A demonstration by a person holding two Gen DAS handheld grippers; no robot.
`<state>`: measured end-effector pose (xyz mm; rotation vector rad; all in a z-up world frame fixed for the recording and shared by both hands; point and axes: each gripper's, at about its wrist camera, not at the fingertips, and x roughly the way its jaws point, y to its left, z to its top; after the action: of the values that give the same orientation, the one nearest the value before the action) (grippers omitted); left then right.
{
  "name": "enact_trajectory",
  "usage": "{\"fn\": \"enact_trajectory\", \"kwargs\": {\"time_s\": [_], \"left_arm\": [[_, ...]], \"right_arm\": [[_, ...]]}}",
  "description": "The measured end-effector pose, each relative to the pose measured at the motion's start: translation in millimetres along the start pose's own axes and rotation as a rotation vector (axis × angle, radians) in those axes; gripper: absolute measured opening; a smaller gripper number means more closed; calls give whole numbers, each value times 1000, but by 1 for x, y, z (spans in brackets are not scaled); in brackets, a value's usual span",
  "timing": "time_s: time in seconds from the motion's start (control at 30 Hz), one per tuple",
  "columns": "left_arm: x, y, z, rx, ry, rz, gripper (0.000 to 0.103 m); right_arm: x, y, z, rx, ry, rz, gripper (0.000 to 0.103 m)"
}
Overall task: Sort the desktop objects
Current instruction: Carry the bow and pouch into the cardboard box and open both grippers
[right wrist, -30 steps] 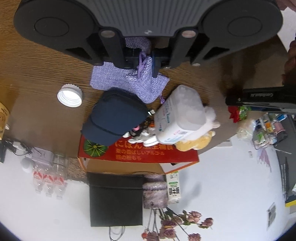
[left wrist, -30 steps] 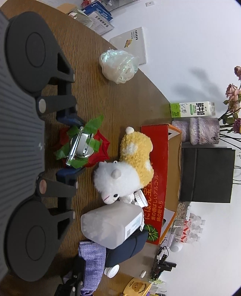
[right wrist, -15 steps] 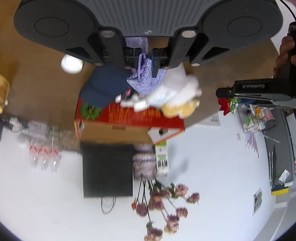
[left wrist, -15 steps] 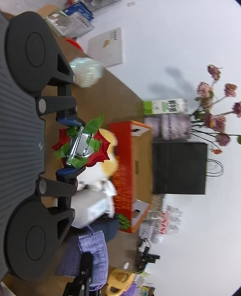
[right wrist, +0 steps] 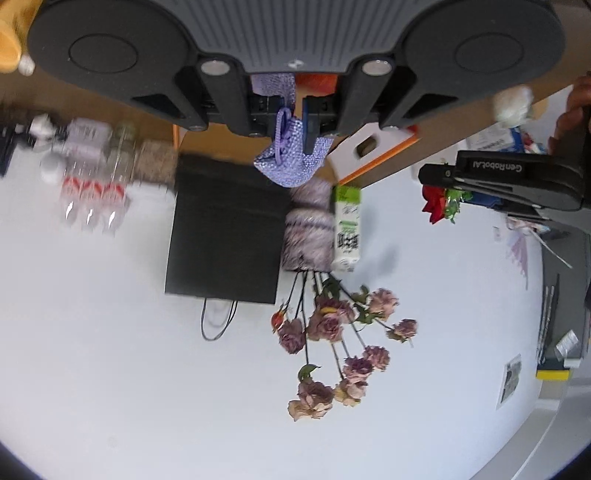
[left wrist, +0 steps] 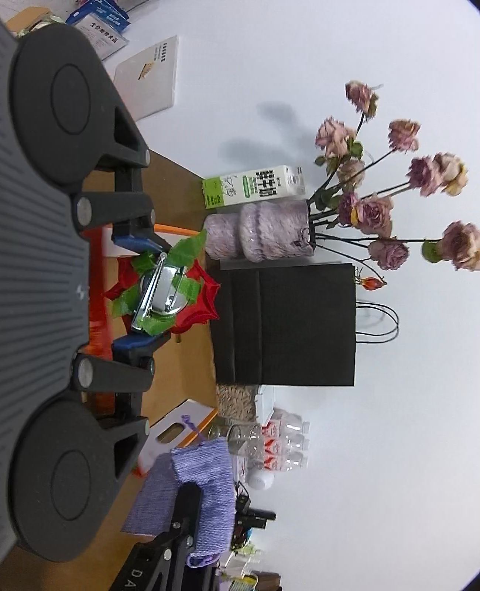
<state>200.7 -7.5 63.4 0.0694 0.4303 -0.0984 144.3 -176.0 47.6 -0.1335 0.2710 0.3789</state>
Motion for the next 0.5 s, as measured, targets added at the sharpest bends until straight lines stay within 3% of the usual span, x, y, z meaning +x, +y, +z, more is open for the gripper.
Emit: {"fn": "enact_trajectory", "kwargs": {"time_s": [0.2, 0.5], "left_arm": [[79, 1, 35, 9, 102, 12, 43], [222, 1, 37, 22, 359, 27, 43]], "right_arm": [[78, -20, 31, -55, 50, -58, 7], [224, -43, 10, -133, 302, -101, 7]]}}
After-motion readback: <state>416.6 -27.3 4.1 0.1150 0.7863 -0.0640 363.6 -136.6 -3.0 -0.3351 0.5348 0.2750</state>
